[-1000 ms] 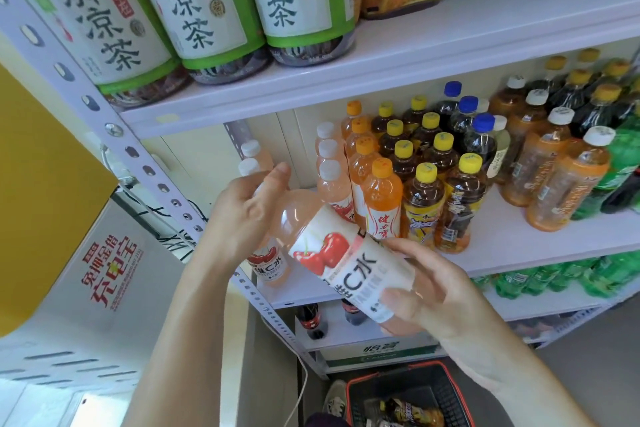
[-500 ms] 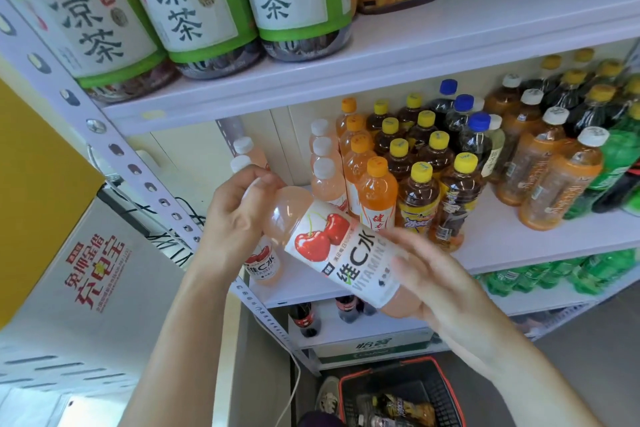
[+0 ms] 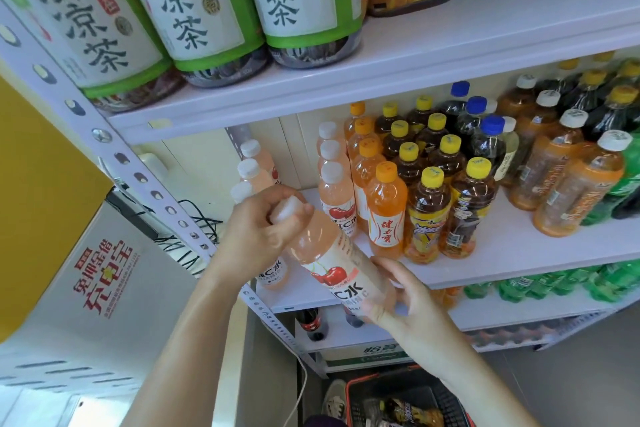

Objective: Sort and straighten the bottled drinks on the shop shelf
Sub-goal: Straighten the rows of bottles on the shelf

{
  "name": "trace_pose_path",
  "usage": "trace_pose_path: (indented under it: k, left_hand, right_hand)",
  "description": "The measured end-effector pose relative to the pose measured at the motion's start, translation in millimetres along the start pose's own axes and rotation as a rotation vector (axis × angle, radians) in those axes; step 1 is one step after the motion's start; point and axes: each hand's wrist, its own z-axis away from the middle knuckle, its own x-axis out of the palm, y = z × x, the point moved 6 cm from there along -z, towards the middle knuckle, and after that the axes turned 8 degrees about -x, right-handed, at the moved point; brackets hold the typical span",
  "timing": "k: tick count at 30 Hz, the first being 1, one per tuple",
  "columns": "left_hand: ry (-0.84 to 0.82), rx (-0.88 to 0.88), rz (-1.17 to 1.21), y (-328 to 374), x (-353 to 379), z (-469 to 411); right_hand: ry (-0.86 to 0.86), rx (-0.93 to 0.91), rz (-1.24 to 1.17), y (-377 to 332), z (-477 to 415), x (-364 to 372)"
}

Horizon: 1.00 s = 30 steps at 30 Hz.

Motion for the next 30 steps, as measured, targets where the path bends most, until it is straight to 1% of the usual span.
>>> trace_pose_path:
  k: [2,3,6,8,10,15,21,22,23,25,26,27,28,30]
  left_hand:
    - [-0.001,0.056,-0.142,-1.6,13.9,-5.5]
    - [0.009,0.093,-0.227,-2.2,21.6,-9.3]
    - [0.016,0.154,-0.43,-9.2,46.7,-23.6]
    - [-0.006,0.16,-0.5,-16.1,62.1,-34.0]
    - [-0.035,0.165,-0.497,-19.1,74.6,-42.1]
    - [-0.02,0.188,-0.513,-15.0,90.4,-59.3]
    - [-0.039,0.051,-0.482,-18.3,88.8,-61.3]
    - [-0.002,0.047,-0.485,-18.7,80.5,-56.0]
    - [0.088,0.067,-0.532,-18.0,67.4,-49.6]
    - [0.314,0.126,-0.756,-20.4,38.9,-37.1]
    - [0.373,0.112,-0.895,-25.2,27.7,-32.9]
    - [0.359,0.046,-1.019,-32.5,20.2,-30.3]
    - [0.306,-0.056,-1.098,-41.7,16.1,-29.0]
    - [0.189,-0.266,-1.18,-58.5,14.0,-27.9]
  right_hand:
    - [0.075,0.02,0.228,3.9,-4.7,-9.0]
    - [0.105,0.012,0.298,2.6,-7.0,-13.7]
    - [0.164,-0.068,0.402,-5.0,-14.9,-26.3]
    - [0.2,-0.113,0.451,-10.6,-21.3,-33.9]
    - [0.233,-0.181,0.512,-18.2,-29.1,-40.7]
    - [0.277,-0.318,0.619,-33.9,-49.9,-49.4]
    - [0.254,-0.303,0.754,-33.9,-68.6,-43.8]
    - [0.252,-0.302,0.775,-33.0,-69.2,-42.9]
    - [0.252,-0.299,0.797,-32.3,-69.4,-42.3]
    - [0.259,-0.298,0.832,-30.7,-69.3,-42.4]
    - [0.263,-0.303,0.843,-30.2,-69.2,-42.7]
    - [0.266,-0.309,0.848,-30.0,-68.8,-42.7]
    - [0.27,-0.315,0.848,-30.3,-68.4,-42.4]
    - [0.287,-0.334,0.835,-31.9,-66.5,-40.9]
